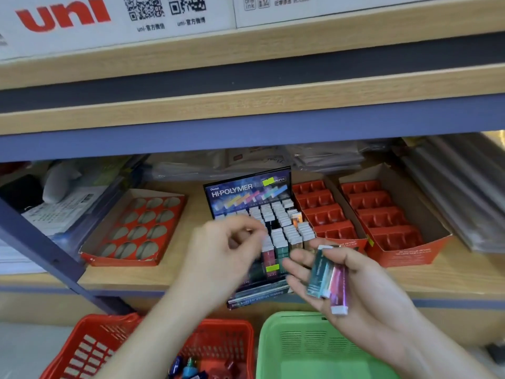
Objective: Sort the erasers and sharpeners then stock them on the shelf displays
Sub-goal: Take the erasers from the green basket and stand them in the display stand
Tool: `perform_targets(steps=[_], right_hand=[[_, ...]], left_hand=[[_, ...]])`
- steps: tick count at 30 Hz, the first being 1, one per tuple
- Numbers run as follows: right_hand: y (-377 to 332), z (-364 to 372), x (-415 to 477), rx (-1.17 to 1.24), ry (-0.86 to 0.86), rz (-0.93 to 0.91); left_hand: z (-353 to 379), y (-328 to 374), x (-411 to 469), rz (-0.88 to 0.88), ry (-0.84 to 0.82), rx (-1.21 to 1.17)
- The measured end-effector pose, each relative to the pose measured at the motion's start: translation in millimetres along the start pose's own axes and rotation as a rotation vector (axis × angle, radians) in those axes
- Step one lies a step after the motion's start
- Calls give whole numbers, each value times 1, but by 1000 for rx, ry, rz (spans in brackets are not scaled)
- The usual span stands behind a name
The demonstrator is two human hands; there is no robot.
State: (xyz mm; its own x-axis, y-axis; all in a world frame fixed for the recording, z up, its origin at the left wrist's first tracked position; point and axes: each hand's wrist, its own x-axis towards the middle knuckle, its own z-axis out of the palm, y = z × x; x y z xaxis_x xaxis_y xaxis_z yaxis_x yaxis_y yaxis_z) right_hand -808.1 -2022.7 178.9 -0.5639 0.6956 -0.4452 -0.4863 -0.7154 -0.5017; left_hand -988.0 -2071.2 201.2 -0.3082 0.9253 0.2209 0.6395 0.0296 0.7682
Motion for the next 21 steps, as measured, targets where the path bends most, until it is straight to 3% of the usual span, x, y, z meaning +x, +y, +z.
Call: perform_targets(steps=[3, 6, 9, 16, 21], right_hand=[[5, 4, -1, 76, -36, -25], [8, 4, -4, 107, -69, -39], [9, 0, -7, 114, -81, -52], [6, -1, -13, -51, -128, 23], [9, 0, -13, -148, -198, 76]], left_hand=[[30, 17, -32, -43, -130, -160], [51, 15, -44, -148, -83, -228], [57, 17, -47, -174, -39, -142], [48, 15, -47, -189, -68, -62], [32, 10, -42, -232, -207, -300]])
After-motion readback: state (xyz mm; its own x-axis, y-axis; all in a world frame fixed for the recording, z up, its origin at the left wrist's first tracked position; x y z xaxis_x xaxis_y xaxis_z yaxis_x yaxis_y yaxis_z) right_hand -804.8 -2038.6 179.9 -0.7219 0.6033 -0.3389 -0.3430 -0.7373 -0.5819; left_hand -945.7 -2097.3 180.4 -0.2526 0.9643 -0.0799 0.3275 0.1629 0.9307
